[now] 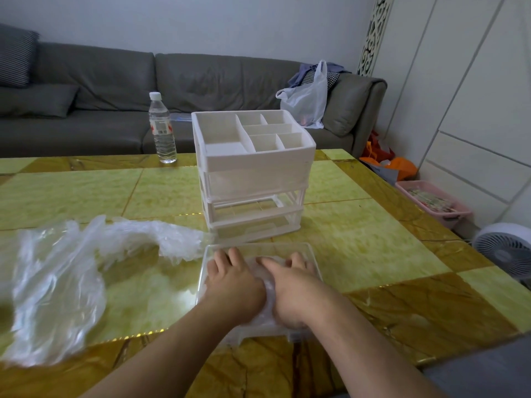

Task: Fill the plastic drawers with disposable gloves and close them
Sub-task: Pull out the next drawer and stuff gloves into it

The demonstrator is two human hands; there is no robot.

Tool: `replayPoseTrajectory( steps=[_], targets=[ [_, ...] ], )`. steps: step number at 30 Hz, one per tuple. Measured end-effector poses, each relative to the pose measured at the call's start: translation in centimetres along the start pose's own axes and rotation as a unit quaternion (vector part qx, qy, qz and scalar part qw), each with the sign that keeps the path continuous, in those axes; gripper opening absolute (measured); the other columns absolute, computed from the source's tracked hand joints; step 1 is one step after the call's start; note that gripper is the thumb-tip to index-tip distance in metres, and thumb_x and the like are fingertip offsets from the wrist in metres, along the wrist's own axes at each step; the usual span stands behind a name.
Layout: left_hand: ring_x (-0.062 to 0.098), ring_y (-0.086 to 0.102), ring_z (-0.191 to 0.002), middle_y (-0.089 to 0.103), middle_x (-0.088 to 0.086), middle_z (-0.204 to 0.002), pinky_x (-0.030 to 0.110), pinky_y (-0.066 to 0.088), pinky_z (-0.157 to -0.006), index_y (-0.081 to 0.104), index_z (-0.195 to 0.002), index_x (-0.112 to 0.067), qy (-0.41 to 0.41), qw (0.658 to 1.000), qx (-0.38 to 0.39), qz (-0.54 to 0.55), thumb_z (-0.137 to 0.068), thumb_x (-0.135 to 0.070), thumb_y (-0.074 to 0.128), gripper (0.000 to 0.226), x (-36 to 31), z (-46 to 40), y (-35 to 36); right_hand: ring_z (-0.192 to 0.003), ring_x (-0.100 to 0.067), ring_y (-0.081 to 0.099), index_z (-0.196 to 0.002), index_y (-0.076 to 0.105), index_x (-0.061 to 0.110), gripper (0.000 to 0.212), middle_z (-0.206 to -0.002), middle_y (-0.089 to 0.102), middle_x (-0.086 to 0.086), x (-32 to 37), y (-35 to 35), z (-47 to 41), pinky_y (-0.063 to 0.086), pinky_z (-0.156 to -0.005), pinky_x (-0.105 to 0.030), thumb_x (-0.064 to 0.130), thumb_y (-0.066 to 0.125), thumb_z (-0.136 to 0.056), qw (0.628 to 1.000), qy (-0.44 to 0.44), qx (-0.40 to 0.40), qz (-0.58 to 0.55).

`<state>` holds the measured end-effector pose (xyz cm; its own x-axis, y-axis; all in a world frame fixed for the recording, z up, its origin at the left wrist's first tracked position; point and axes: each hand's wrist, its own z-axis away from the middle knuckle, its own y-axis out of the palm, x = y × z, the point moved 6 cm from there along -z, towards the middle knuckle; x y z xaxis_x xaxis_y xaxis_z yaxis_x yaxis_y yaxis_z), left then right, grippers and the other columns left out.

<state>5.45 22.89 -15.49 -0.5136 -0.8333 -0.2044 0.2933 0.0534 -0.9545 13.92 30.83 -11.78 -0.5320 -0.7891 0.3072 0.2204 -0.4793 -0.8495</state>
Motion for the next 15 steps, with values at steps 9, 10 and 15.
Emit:
replayPoseTrajectory(
  steps=[9,10,15],
  targets=[
    [0.04,0.03,-0.143,0.029,0.024,-0.152,0.039,0.025,-0.118,0.026,-0.149,0.004,-0.031,0.991,0.03,0.129,-0.1,-0.017,0.045,0.057,-0.1,2.6,-4.0,-0.145,-0.029,0.042,-0.159,0.029,0.017,0.081,-0.159,0.035,-0.007,0.4,-1.8,1.9,0.047,-0.109,-0.038,0.005,0.066,-0.088,0.996,0.0,-0.075,-0.048],
    [0.04,0.032,-0.143,0.03,0.024,-0.153,0.04,0.029,-0.118,0.027,-0.15,0.004,-0.025,0.99,0.03,0.138,-0.1,-0.015,0.045,0.056,-0.3,3.0,-4.7,-0.139,-0.027,0.049,-0.155,0.037,0.016,0.071,-0.156,0.041,-0.006,0.6,-2.3,2.5,0.049,-0.101,-0.035,0.003,0.063,-0.09,0.995,-0.003,-0.084,-0.058],
    [0.036,0.046,-0.135,0.039,0.015,-0.15,0.044,0.043,-0.113,0.047,-0.142,-0.006,0.011,0.98,-0.034,0.194,-0.096,-0.017,0.046,0.047,0.6,4.5,-7.6,-0.098,-0.02,0.062,-0.112,0.067,0.024,0.034,-0.109,0.068,0.001,1.3,-4.1,3.5,0.049,-0.081,-0.03,0.0,0.056,-0.092,0.978,-0.011,-0.184,-0.101]
  ],
)
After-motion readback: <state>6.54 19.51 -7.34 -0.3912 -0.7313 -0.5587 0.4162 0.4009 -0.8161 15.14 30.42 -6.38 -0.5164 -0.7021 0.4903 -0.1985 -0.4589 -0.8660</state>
